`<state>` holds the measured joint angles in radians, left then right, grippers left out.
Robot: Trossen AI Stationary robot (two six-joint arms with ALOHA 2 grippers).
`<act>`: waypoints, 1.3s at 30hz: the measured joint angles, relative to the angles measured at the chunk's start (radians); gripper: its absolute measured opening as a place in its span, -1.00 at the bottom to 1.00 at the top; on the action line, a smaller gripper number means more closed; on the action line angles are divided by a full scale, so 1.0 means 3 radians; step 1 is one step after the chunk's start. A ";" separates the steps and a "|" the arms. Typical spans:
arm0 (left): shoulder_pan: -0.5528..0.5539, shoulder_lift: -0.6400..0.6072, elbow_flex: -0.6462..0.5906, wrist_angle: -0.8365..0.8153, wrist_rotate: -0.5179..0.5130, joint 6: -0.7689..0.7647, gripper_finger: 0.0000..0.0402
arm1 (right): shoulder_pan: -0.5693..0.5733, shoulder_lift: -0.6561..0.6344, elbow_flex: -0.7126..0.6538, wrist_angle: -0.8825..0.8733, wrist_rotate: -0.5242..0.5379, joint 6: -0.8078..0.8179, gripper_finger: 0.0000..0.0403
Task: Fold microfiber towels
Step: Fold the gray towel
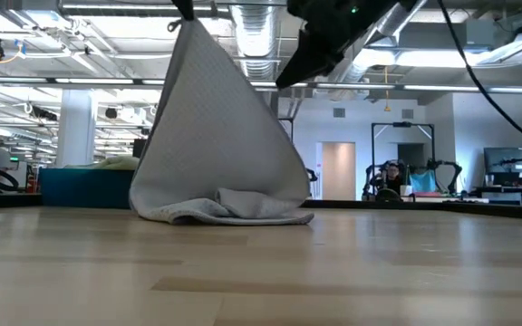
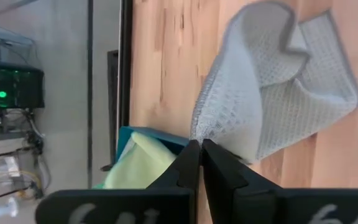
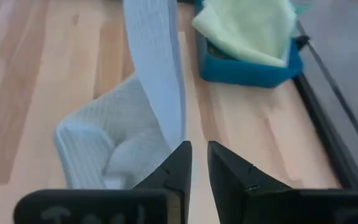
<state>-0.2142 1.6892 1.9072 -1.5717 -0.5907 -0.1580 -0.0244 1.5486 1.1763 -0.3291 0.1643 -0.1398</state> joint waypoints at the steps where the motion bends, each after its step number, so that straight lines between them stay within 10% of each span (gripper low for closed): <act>1: -0.0009 -0.0041 0.0000 0.0000 0.0008 -0.0036 -1.00 | 0.0013 -0.0045 0.0000 -0.0029 0.0031 0.0000 -0.63; 28: -0.0179 -0.0428 0.0032 0.0521 -0.0443 0.0418 -1.00 | 0.0205 0.0061 -0.0259 0.0535 0.0320 -0.0094 -0.61; 39: -0.0177 -0.0428 0.0032 0.0523 -0.0464 0.0433 -1.00 | 0.0301 0.0144 -0.0254 0.0870 0.0320 -0.0190 -0.11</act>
<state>-0.2672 1.5608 1.9167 -1.4147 -0.7300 -0.0280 0.0658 1.5917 1.1000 -0.0681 0.2604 -0.1968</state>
